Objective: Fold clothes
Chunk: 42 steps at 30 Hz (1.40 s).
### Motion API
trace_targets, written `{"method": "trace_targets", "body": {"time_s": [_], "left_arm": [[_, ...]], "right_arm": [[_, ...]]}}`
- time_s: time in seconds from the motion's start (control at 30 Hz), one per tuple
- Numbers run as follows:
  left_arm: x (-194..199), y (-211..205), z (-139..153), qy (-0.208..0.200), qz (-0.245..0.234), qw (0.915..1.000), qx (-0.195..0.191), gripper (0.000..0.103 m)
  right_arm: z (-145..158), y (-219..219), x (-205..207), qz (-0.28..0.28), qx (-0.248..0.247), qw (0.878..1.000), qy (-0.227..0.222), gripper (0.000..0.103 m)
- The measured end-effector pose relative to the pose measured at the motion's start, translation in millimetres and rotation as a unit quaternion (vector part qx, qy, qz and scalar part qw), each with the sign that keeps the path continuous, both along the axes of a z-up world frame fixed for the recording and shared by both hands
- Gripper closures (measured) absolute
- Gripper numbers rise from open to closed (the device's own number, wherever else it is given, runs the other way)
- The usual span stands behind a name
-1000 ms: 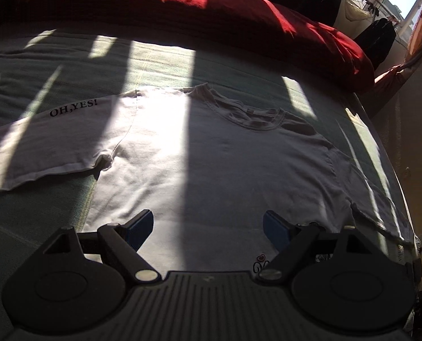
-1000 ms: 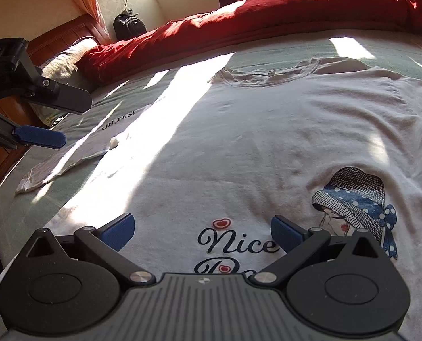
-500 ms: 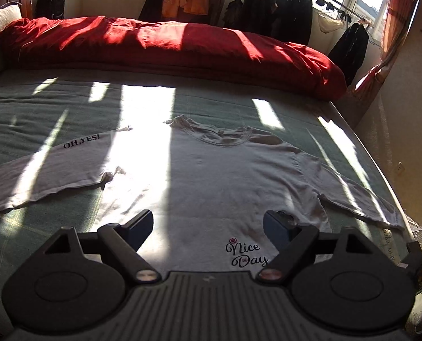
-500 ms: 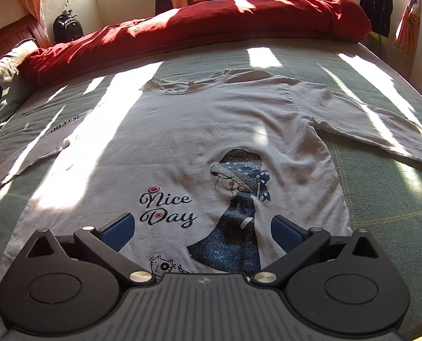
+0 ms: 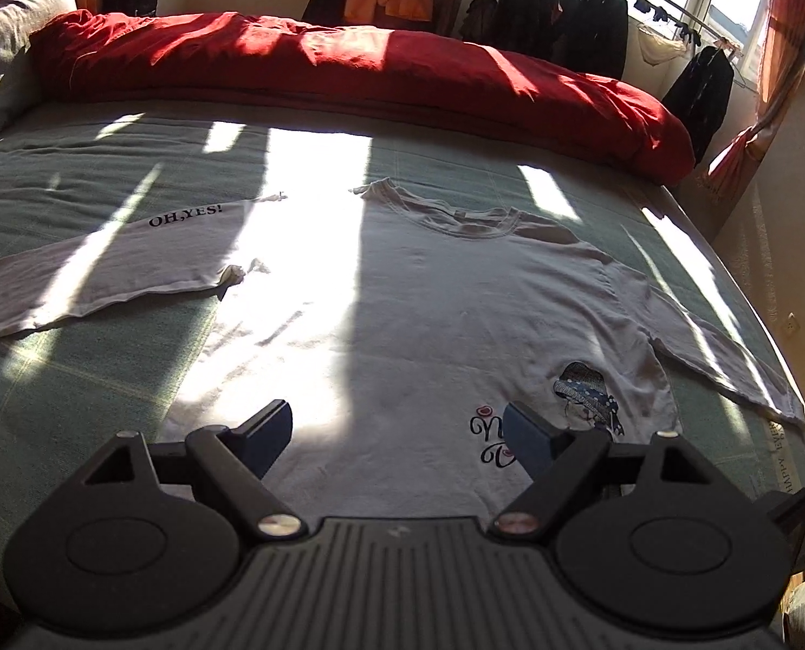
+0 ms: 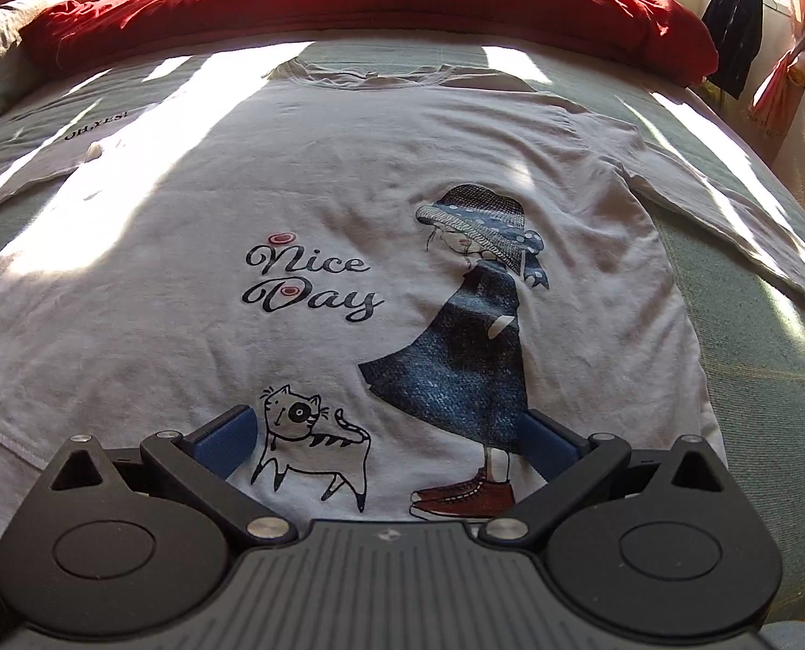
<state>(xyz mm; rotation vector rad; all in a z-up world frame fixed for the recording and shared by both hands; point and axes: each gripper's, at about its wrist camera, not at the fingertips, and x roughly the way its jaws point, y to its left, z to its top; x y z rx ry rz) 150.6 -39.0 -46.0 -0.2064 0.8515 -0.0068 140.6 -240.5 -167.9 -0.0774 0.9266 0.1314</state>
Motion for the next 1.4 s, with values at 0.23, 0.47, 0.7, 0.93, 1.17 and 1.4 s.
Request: {"method": "trace_targets", "body": {"time_s": [0.23,0.47,0.7,0.93,1.17,1.4], "left_arm": [[-6,5,-65,0.047,0.014,0.9988,-0.007,0.018],[-22,-2,-93,0.046,-0.001,0.9984,0.034,0.018],[-20,-7,-87,0.044,0.001,0.9977,0.051,0.017],[-18,-6,-92,0.039,-0.018,0.9963,0.075,0.017],[-10,0,-94,0.039,-0.018,0.9972,0.061,0.013],[-4,-1,-93,0.038,-0.027,0.9971,0.060,0.013]], "right_arm": [[-6,-5,-8,0.002,0.013,1.000,-0.019,0.000],[3,-22,-30,-0.005,0.057,0.997,-0.045,0.000],[33,-59,-13,-0.015,0.137,0.988,-0.075,0.000],[13,-79,35,0.010,0.154,0.986,-0.061,0.000],[15,-112,70,-0.015,0.148,0.987,-0.064,0.000],[19,-111,114,0.058,0.220,0.973,-0.039,0.000]]}}
